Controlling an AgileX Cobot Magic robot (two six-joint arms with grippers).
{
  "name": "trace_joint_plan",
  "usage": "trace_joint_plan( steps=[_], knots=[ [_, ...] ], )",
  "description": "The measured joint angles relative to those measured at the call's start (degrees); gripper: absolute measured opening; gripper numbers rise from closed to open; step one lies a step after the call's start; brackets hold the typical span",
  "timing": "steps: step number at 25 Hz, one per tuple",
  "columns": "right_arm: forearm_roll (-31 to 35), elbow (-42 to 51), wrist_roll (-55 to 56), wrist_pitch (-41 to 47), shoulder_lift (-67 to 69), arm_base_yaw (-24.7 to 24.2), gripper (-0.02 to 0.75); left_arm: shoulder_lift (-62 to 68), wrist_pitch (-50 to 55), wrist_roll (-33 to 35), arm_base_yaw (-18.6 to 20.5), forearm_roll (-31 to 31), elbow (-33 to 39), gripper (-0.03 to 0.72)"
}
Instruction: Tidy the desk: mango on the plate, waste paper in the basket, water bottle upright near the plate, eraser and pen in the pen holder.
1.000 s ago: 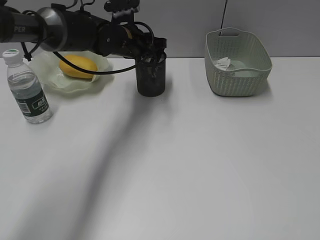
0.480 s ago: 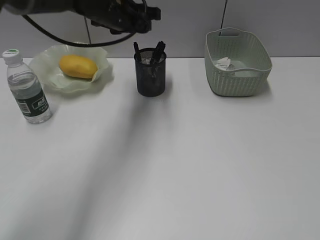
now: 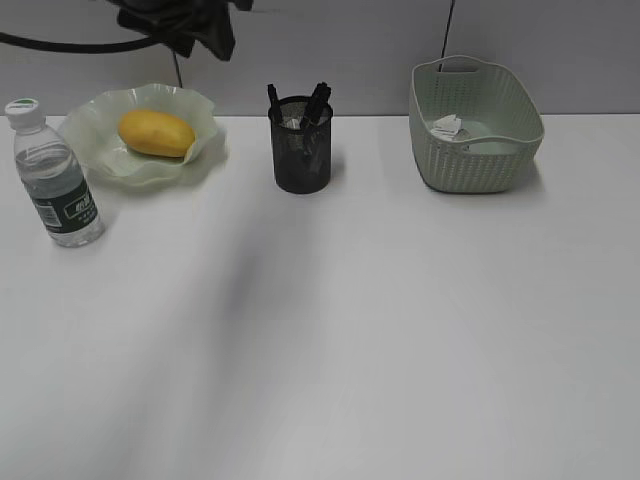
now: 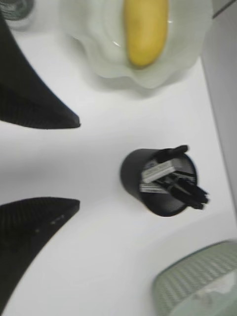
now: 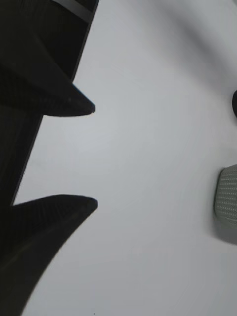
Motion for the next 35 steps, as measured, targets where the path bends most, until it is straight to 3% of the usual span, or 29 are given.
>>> trace_joint_plan(
  steps=[6, 17, 20, 24, 29, 35],
  knots=[
    [0.0, 0.0, 0.0, 0.0, 0.0, 0.0, 0.414, -3.7, 14.4, 2.5, 0.0, -0.4, 0.0, 0.351],
    [-0.1, 0.0, -0.7, -4.0, 0.0, 0.0, 0.414, -13.9, 15.6, 4.3, 0.0, -1.3, 1.8, 0.351],
    [-0.1, 0.3, -0.7, -5.9, 0.0, 0.0, 0.414, -20.2, 15.5, 4.7, 0.0, -1.4, 7.9, 0.351],
    [-0.2, 1.3, -0.7, -4.9, 0.0, 0.0, 0.414, -31.5, 12.5, 4.8, 0.0, -1.6, 21.4, 0.351],
    [-0.3, 1.7, -1.5, -4.4, 0.0, 0.0, 0.414, -49.0, 6.9, 4.8, 0.0, -2.5, 37.7, 0.349],
    [-0.3, 1.7, -1.7, -4.4, 0.0, 0.0, 0.414, -72.8, 4.6, 4.8, 0.0, -2.8, 52.4, 0.350]
  ],
)
